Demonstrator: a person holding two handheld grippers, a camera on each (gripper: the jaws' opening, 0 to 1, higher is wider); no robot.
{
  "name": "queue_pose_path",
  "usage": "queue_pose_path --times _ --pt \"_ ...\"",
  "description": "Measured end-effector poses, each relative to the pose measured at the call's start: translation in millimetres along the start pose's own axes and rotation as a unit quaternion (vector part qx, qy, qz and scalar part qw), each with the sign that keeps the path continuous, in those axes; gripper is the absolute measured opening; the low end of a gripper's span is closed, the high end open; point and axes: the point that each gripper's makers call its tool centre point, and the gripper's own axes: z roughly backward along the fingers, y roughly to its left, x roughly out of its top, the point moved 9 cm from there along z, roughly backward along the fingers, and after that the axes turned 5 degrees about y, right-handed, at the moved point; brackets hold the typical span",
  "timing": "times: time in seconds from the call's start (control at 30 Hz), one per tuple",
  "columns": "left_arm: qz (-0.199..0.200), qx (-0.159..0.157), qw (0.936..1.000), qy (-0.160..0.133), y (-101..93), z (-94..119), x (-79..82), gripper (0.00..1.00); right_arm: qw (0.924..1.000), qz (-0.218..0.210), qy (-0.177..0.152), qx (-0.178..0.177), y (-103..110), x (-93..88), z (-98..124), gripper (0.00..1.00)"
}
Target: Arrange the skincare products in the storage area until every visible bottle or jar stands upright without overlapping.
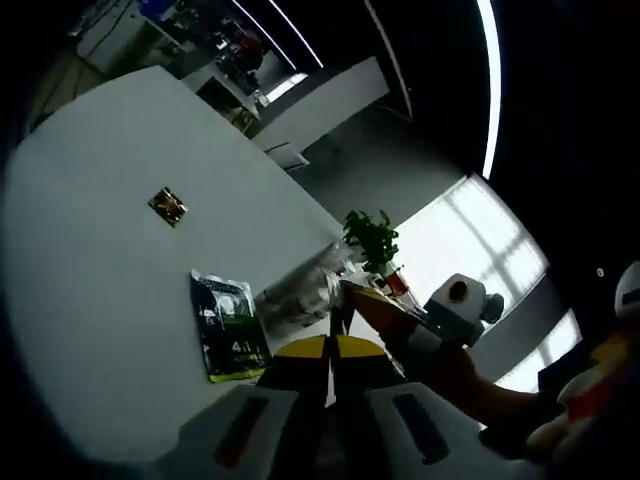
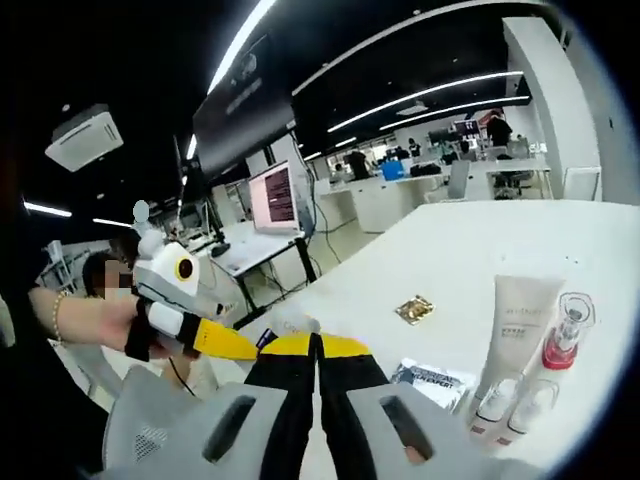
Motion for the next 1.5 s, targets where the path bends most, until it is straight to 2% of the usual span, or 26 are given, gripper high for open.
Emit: queue_pose_path --times 0.03,0.1,0.27,0.33,0.43,0.5,0.53,0.67,0.9,1.1,1.5 --pt "-0.009 0.02 0.9997 0.007 5.4 -0.6 -1.6 0.0 1.0 0.003 0.004 -0.001 0.1 -0.8 -1.1 0.01" --pt "-0.005 0.032 0.9994 0.015 13.1 -3.5 -3.7 0.0 0.9995 0.022 0.023 -0.01 0.2 -6.4 -9.8 0.01" --pt "0.005 0.076 0.9966 0.03 39.5 -6.3 -5.3 0.0 0.9979 0.017 0.062 -0.011 -6.6 -23.7 -32.9 0.01" --pt "0.009 0.084 0.9958 0.034 47.0 -7.4 -5.1 0.0 0.9975 0.008 0.068 -0.015 -9.0 -29.1 -39.9 0.01" --pt "0.023 0.1 0.9936 0.047 60.5 -10.3 -7.3 0.0 0.9954 0.004 0.095 -0.017 -11.5 -38.2 -52.0 0.01" --pt "0.027 0.112 0.9919 0.052 62.8 -9.7 -9.4 0.0 0.9935 0.004 0.113 -0.015 -15.5 -44.7 -61.2 0.01" --pt "0.032 0.119 0.9908 0.057 73.5 -15.1 -11.0 0.0 0.9926 0.003 0.121 -0.016 -18.6 -48.4 -66.0 0.01" --pt "0.048 0.13 0.9882 0.065 82.8 -21.4 -14.0 0.0 0.9891 0.007 0.145 -0.021 -24.3 -56.9 -79.0 0.01" --pt "0.053 0.155 0.9827 0.086 99.9 -28.4 -15.9 0.0 0.983 0.024 0.18 -0.024 -29.1 -71.3 -99.4 0.01" --pt "0.06 0.165 0.9793 0.101 114.4 -29.9 -20.9 0.0 0.9745 0.061 0.215 -0.021 -29.2 -81.6 -113.1 0.01" --pt "0.035 0.183 0.9747 0.123 124.4 -34.1 -24.4 0.0 0.965 0.088 0.246 -0.026 -30.1 -88.6 -118.9 0.01"
